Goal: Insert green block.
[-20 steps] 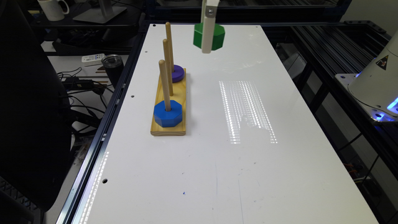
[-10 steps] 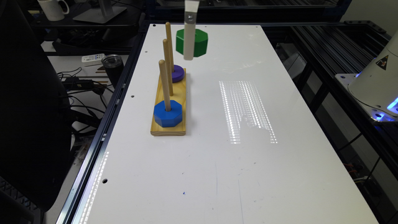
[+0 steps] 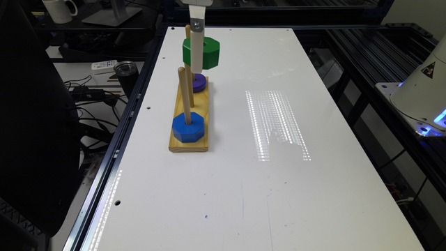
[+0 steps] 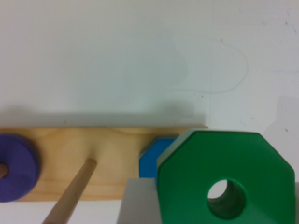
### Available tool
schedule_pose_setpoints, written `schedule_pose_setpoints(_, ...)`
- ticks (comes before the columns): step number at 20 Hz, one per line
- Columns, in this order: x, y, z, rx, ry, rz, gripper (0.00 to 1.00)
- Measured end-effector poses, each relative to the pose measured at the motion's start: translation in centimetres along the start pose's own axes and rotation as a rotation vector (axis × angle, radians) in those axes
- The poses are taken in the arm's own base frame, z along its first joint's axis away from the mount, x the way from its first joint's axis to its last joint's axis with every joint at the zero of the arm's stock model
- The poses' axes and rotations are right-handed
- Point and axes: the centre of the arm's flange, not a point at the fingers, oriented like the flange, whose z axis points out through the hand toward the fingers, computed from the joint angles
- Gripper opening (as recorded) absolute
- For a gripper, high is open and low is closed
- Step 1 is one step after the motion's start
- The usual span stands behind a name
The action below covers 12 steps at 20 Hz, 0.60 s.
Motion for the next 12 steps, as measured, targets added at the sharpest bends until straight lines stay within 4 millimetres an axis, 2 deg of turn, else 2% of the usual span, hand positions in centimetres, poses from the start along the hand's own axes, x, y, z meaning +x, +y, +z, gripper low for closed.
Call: schedule_pose_setpoints(12, 0.04, -0.35, 0.06, 0.003, -0.001, -0.001, 0.00)
